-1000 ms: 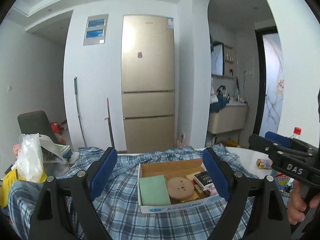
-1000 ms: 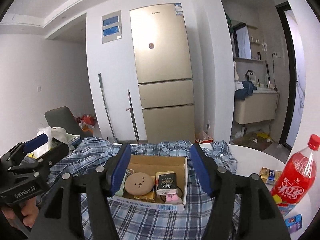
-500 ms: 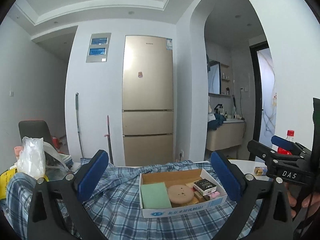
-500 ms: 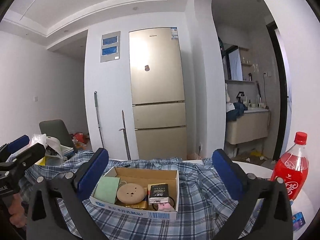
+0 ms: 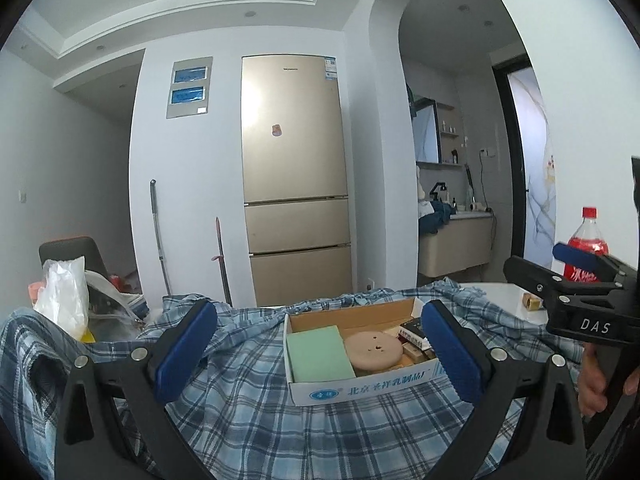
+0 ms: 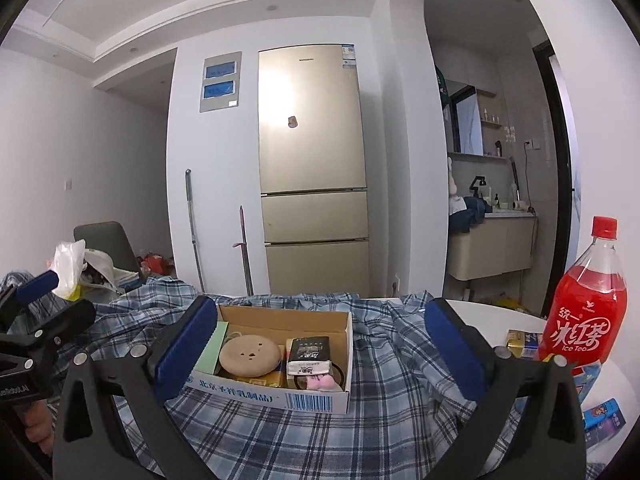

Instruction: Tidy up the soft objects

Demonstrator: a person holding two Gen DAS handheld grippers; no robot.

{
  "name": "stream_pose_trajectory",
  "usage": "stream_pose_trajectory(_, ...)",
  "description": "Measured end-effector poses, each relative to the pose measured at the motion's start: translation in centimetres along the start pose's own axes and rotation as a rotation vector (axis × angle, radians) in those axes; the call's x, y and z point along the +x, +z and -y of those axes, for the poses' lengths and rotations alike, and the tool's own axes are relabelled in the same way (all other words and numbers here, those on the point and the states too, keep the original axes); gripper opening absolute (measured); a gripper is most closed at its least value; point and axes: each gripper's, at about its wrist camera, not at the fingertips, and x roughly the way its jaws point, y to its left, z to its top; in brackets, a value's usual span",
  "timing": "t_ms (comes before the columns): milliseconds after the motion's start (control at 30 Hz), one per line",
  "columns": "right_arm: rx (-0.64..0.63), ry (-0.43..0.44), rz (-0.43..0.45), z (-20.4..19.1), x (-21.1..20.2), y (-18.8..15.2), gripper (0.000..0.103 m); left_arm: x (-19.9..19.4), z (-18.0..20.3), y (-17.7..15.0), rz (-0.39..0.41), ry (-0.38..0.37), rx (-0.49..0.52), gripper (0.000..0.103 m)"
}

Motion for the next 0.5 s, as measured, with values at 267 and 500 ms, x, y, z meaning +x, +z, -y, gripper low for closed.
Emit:
stream_pose_trajectory(267, -0.022, -0.005, 0.019, -0.46, -0.57, 0.04, 0.103, -0.27, -0.30, -0.28, -0.002, 0.006, -0.021, 0.103)
stream_pose_trajectory(500, -0.001, -0.012, 0.007, -0.09, -0.40, 0.10, 0.103, -0.57, -0.57, -0.39, 0.013, 0.017, -0.032, 0.103)
